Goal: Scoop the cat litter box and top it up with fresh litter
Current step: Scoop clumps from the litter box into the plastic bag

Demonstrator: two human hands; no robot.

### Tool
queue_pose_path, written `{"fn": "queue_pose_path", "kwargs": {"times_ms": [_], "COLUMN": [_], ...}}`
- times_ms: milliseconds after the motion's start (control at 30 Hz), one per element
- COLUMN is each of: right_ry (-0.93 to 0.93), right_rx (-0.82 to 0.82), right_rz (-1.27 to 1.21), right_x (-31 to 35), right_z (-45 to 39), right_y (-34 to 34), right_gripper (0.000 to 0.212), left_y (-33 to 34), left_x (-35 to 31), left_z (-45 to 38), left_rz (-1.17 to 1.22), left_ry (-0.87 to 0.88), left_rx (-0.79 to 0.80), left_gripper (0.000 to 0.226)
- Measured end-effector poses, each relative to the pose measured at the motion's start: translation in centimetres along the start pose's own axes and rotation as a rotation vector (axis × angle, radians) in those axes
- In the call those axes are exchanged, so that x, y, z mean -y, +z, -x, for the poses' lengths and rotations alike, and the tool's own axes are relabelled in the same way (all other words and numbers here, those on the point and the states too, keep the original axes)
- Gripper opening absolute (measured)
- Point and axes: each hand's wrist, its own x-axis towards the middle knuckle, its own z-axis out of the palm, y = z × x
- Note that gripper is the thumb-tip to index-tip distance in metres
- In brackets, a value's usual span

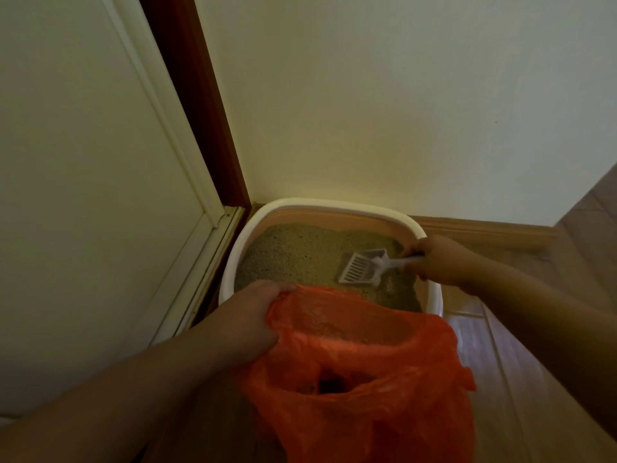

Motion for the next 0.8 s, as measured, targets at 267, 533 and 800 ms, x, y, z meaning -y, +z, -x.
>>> {"fn": "queue_pose_path", "kwargs": {"times_ms": [267, 533, 800], "right_ry": [0.018, -0.014, 0.008], "right_rx": [0.06, -0.081, -0.368], "right_rz": [0.236, 0.516, 0.385], "right_x": [-3.2, -4.8, -3.2], "right_z": [-1.0, 1.1, 10.0], "right_y": [1.4, 2.3, 4.0], "right_gripper": [0.028, 0.027, 0.033], "left_y": [0.9, 2.3, 3.5], "left_x": [0.3, -1.0, -4.6], "left_z": [-1.3, -3.5, -4.2], "left_rz": [0.044, 0.144, 0.223], "left_ry": [0.002, 0.068, 0.014], "left_rx": [0.001, -0.069, -0.041], "left_gripper": [0.077, 0.054, 0.045]}}
